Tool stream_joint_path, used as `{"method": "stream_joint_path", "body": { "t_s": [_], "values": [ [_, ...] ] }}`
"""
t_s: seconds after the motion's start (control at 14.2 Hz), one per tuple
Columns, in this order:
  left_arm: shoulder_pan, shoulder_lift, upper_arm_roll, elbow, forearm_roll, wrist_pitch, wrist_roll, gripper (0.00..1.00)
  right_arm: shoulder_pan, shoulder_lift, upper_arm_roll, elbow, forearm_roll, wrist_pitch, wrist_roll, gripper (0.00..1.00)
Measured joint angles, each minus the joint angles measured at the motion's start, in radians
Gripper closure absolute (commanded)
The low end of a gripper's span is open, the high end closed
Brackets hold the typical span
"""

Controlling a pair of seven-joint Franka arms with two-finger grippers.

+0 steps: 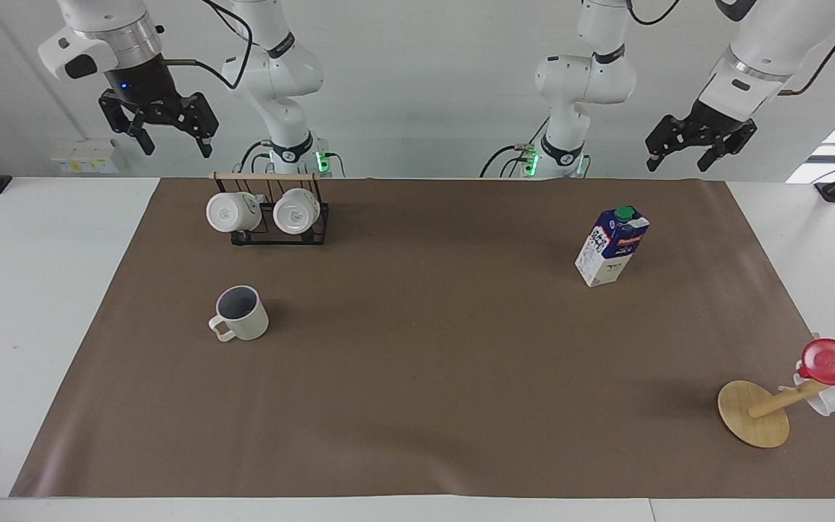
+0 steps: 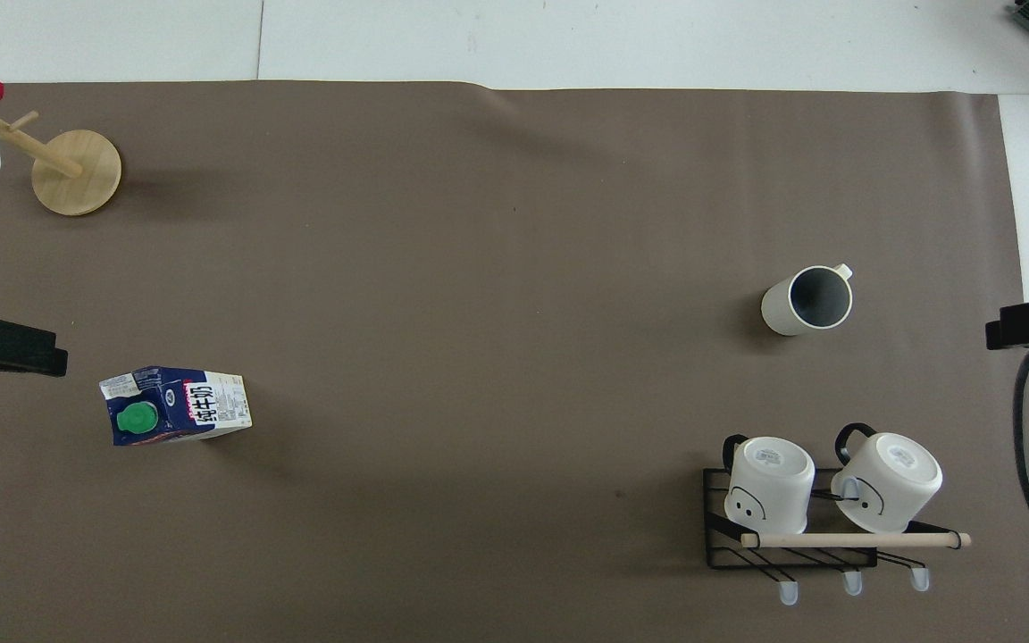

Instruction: Place cup and milk on table

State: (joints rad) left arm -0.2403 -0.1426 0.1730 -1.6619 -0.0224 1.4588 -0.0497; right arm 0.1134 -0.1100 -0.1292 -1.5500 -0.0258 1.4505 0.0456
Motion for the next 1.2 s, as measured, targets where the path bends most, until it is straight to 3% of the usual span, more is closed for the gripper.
{"method": "stream_joint_path", "body": {
  "t_s": [0.92,1.2],
  "values": [
    [0.0,0.0,0.0,0.003,0.0,0.001,0.0,0.0,0.014,0.0,0.001,-0.041,0.0,0.027,0.027,0.0],
    [0.044,0.0,-0.035,0.003,0.0,0.001,-0.001,0.0,0.05,0.014,0.001,-0.141,0.001,0.192,0.031,0.0]
  ]
}}
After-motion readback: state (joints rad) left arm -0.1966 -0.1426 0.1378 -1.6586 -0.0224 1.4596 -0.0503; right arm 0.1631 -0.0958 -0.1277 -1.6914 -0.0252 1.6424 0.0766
